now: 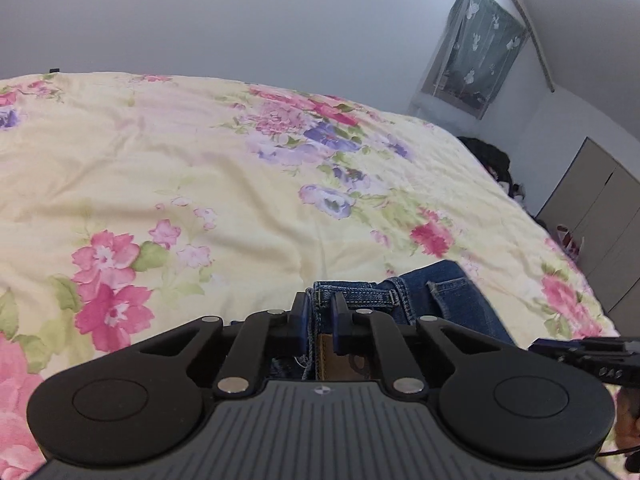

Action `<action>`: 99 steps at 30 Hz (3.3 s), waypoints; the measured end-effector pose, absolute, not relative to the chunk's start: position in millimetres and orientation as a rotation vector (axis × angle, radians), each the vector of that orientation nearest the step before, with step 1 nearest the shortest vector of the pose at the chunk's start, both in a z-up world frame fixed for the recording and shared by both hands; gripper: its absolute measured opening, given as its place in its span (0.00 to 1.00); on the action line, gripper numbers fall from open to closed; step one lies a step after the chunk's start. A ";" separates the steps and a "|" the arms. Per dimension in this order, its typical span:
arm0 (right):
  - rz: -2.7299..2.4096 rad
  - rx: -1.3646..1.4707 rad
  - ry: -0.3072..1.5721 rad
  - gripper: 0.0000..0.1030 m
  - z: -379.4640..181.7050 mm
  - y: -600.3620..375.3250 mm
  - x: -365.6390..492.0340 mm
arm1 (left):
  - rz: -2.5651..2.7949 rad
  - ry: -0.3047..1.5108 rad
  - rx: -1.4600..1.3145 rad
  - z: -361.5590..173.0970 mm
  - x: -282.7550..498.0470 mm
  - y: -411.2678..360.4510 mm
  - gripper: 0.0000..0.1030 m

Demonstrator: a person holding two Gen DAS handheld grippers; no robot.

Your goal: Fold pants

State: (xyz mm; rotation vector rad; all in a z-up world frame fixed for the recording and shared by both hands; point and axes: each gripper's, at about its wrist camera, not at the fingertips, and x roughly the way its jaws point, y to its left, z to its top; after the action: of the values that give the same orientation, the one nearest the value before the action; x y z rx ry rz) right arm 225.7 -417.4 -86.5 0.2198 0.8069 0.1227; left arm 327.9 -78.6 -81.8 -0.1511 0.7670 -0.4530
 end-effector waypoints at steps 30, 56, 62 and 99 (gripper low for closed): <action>0.166 0.232 0.838 0.16 -117.9 -410.4 251.8 | -0.564 0.948 -0.533 -146.4 376.9 -68.5 0.59; 0.318 0.137 0.950 0.13 -109.8 -370.5 256.0 | -0.341 0.842 -0.060 -112.1 324.7 -88.9 0.10; 0.215 0.165 0.864 0.15 -75.6 -414.7 200.4 | -0.349 0.799 -0.079 -83.0 275.6 -96.5 0.10; 0.048 0.248 0.912 0.51 -98.1 -438.4 135.8 | -0.088 0.808 -0.561 -127.7 203.6 -56.2 0.80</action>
State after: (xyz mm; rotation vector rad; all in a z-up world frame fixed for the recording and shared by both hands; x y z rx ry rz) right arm 135.8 -438.4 -98.1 0.2483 0.9118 0.0479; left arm 203.6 -56.2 -127.7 -0.5606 0.8075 -0.0884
